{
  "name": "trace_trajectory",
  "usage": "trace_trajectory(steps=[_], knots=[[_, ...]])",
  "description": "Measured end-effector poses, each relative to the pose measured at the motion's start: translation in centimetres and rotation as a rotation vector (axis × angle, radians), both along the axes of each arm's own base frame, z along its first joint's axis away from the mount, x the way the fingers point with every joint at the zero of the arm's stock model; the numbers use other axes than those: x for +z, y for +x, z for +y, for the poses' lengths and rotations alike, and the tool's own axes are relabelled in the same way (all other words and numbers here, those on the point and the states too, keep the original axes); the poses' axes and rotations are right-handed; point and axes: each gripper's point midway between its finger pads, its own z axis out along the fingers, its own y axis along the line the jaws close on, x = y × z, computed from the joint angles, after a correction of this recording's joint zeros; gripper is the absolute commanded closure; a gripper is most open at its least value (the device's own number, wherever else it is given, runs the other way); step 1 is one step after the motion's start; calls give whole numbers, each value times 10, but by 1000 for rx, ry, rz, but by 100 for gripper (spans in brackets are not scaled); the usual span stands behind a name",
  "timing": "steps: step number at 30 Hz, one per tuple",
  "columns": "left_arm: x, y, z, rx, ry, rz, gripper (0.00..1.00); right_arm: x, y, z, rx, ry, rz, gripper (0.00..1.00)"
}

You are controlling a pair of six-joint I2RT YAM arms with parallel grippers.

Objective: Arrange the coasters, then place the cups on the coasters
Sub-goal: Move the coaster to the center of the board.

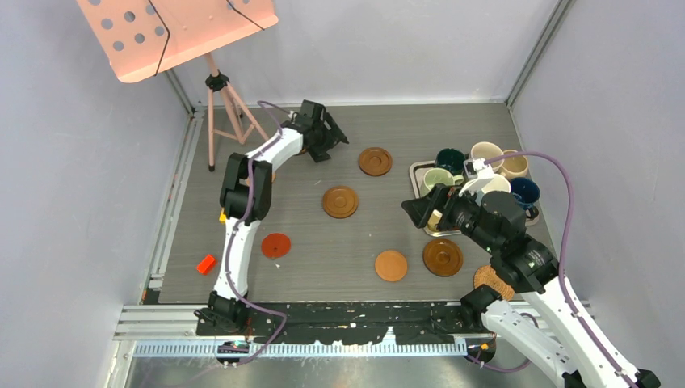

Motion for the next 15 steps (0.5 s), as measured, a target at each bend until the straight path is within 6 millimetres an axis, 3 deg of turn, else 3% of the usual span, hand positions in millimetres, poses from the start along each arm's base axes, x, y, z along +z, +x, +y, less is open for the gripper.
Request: trace_trajectory(steps=[3,6,15], knots=[[0,-4,-10,-19,-3,-5,25,1,-2,-1,0,1,-3,3],[2,5,-2,4,-9,-31,29,2,-3,-2,-1,4,-7,3],[12,56,85,223,44,-115,35,2,-2,-5,-15,3,-12,3]])
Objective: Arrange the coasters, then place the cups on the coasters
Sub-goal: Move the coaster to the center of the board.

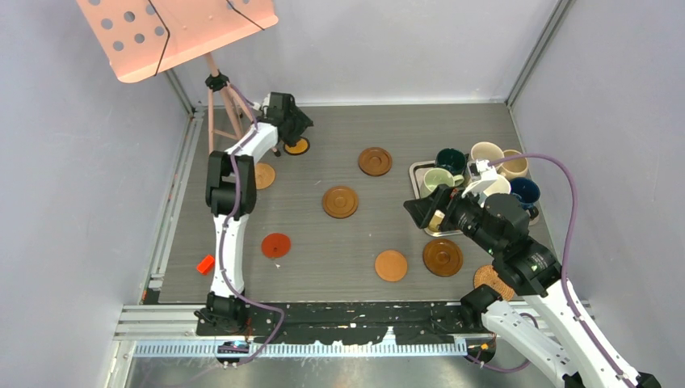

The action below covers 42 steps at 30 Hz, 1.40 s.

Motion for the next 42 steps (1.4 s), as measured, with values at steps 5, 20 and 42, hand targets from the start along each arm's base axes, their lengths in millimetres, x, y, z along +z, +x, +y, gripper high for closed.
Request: trace_trajectory(steps=[5,20,42], knots=[[-3,16,25,63,23,-19,35,-1,2,-1,-11,-5,1,3],[-13,18,36,135,-13,27,36,-10,11,5,-6,-22,32,3],[-34,-49,-59,17,-89,134,100,14,-6,-4,-3,32,-52,3]])
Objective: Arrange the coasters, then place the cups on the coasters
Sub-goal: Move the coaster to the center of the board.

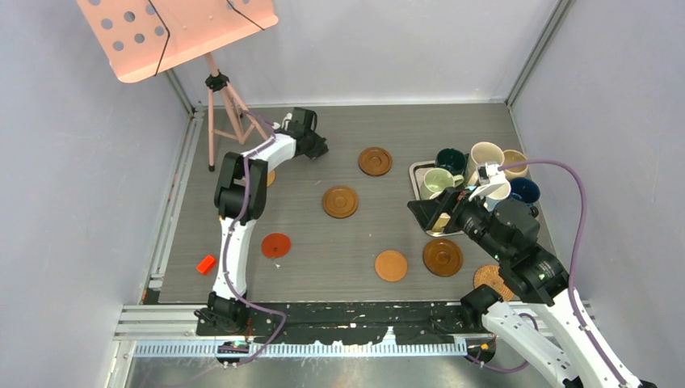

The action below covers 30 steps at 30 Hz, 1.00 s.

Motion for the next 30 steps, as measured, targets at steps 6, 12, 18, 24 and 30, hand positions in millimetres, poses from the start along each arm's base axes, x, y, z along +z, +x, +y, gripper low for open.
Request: trace_trajectory(steps=[6,12,18,24,30], knots=[[6,26,49,98,-11,-45,100,1,-3,-2,-2,5,-5,3],[13,42,86,180,22,-78,100,1,-2,-2,-5,3,-2,3],[21,52,109,233,33,-91,100,0,-2,-3,-8,1,-1,4],[19,50,107,232,36,-82,100,-5,2,-1,-11,-13,18,4],[13,40,93,223,22,-45,100,-8,4,0,-11,-25,26,4]])
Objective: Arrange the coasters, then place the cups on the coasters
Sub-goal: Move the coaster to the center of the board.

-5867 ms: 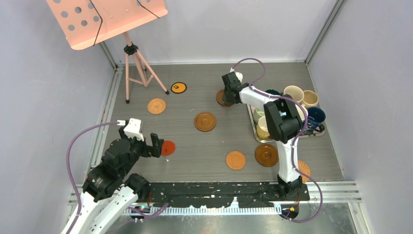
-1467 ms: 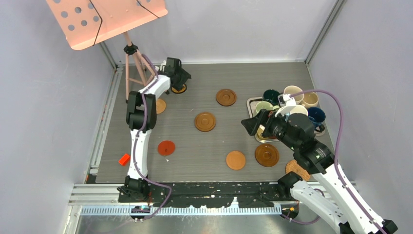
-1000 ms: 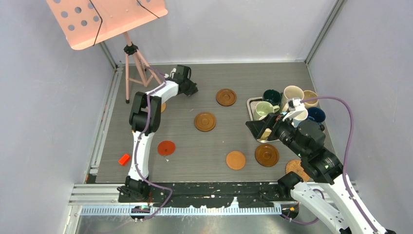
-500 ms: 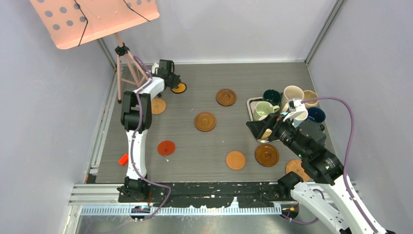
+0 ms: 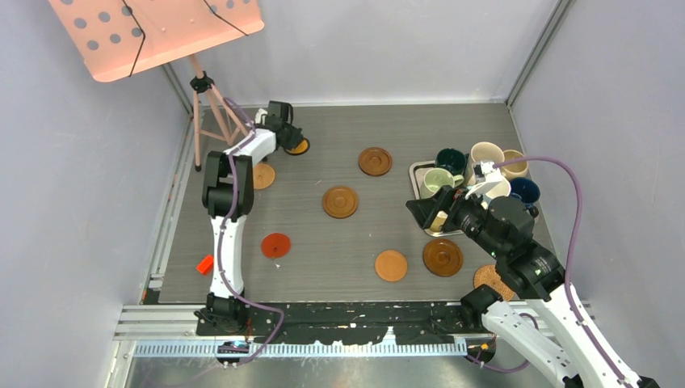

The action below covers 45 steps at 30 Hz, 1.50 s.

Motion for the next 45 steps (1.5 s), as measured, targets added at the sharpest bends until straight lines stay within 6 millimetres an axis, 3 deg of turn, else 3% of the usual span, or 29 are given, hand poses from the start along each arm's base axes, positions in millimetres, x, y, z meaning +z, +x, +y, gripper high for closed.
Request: trace_trajectory(steps=[3,12,15,17,20,24,27,30,33,38,40,45], knots=[[-10,-10,-12,-6,-18,29,100,0,0,0,0,0,0,4],[-13,-27,-46,-74,-63,76,100,7,-5,-3,-1,19,-26,4],[-8,-42,-58,-165,-37,98,100,8,-4,-2,-4,31,-17,3],[7,-52,-64,-230,-13,92,100,8,-1,1,-6,43,-12,1],[58,-71,-72,-342,17,18,90,7,11,10,-6,63,12,3],[165,-122,-67,-464,68,-170,69,-1,36,28,-12,72,72,12],[240,-172,-47,-519,137,-344,52,-5,65,47,-19,79,124,14],[271,-222,-26,-553,213,-432,33,-8,101,70,-25,80,166,15],[267,-266,-5,-576,289,-436,26,-7,139,94,-37,69,185,18],[231,-336,28,-607,385,-396,20,-15,213,150,-40,33,182,27],[220,-357,37,-613,407,-394,17,-31,241,174,-34,16,187,31],[199,-404,60,-618,476,-410,15,-94,296,228,-12,-25,238,39]])
